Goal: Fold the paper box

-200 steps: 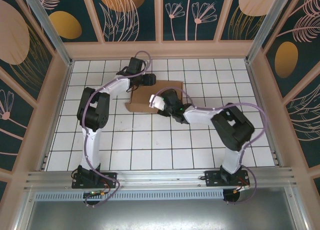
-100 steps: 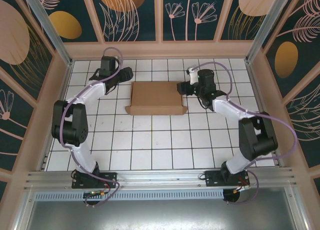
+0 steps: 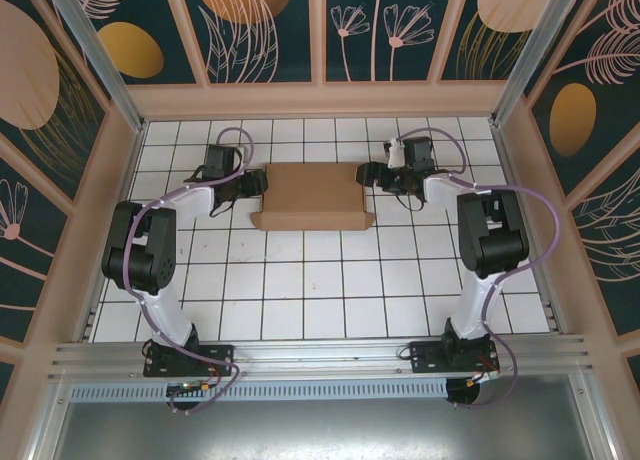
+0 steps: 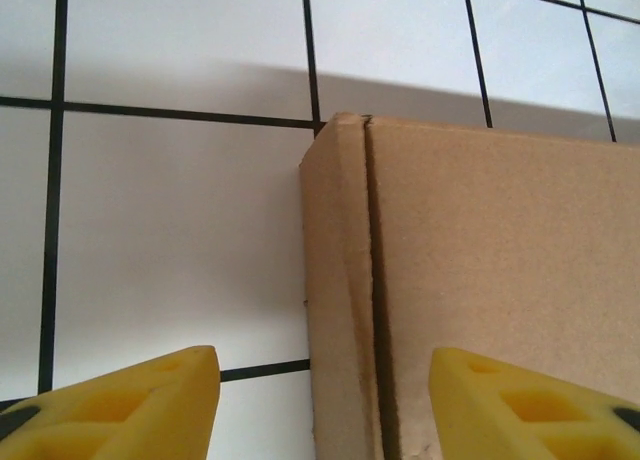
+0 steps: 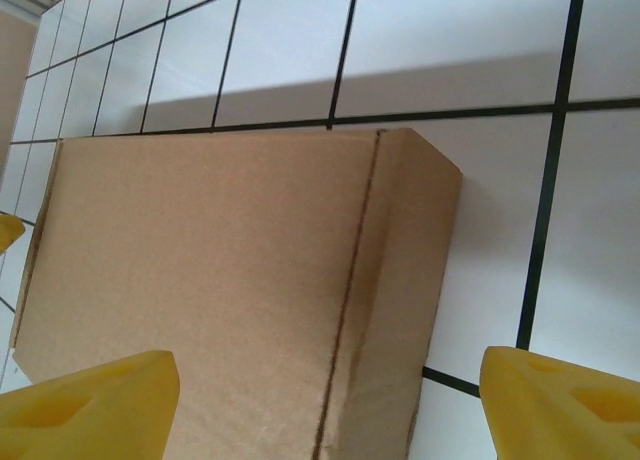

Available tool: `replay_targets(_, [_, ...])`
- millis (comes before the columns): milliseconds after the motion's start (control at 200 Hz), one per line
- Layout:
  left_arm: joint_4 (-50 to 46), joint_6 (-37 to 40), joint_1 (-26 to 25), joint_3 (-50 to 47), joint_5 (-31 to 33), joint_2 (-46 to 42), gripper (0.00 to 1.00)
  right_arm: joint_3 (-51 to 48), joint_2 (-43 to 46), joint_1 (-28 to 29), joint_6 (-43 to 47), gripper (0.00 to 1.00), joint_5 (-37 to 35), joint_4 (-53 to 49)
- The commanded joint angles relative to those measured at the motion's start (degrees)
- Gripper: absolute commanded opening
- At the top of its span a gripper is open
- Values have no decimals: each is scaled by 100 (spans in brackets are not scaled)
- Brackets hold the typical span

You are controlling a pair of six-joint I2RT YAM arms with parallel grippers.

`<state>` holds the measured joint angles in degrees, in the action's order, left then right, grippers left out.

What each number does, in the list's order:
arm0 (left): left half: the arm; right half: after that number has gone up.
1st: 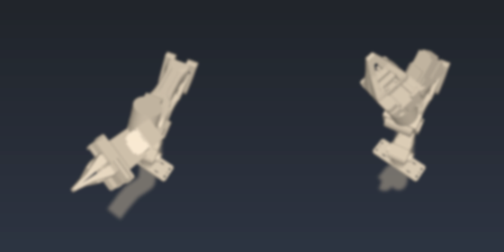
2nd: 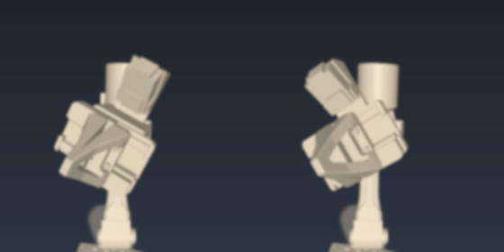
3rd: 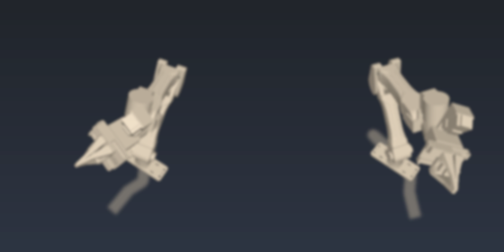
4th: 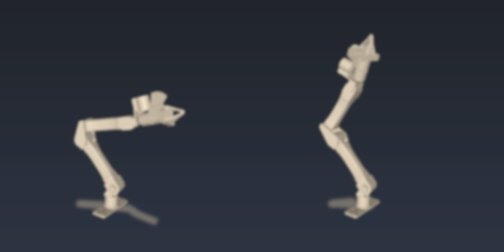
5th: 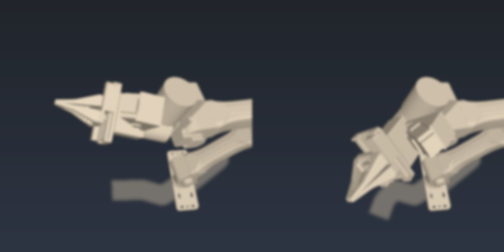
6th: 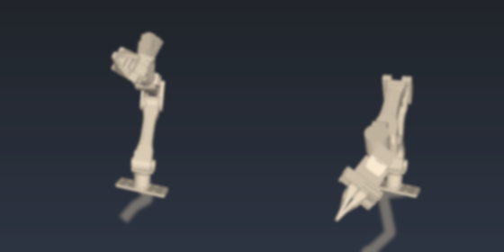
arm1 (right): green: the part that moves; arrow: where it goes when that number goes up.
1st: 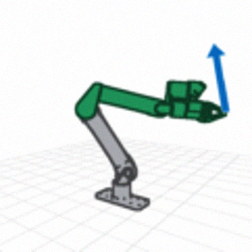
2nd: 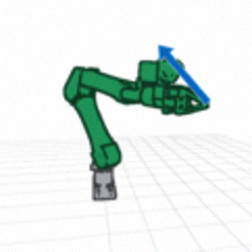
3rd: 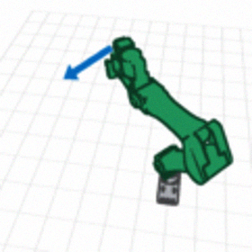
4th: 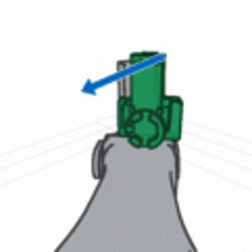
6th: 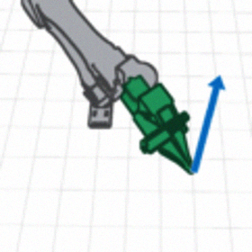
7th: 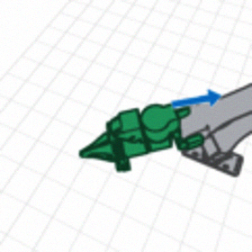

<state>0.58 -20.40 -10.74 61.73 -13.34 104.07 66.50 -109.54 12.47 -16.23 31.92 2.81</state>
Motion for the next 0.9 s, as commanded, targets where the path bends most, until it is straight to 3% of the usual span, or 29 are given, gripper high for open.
replay_targets(0, [366,-69,196,-173,-743,85,51,82,-239,-60,-223,82,420,159])
replay_targets(290, [172,-123,402,-142,-723,477,35,-175,-428,-79,-234,83,720,303])
replay_targets(505, [71,-166,568,-114,-620,653,30,-303,-610,-231,-589,85,1312,578])
replay_targets(686, [85,-127,626,-121,-648,661,27,-390,-497,-302,-642,85,1289,606])
replay_targets(751, [330,-186,625,-219,-891,479,31,-417,-482,-329,-663,85,1385,620])
replay_targets(891, [1017,-427,622,-509,-1364,-61,54,-453,-457,-329,-645,85,1368,621])
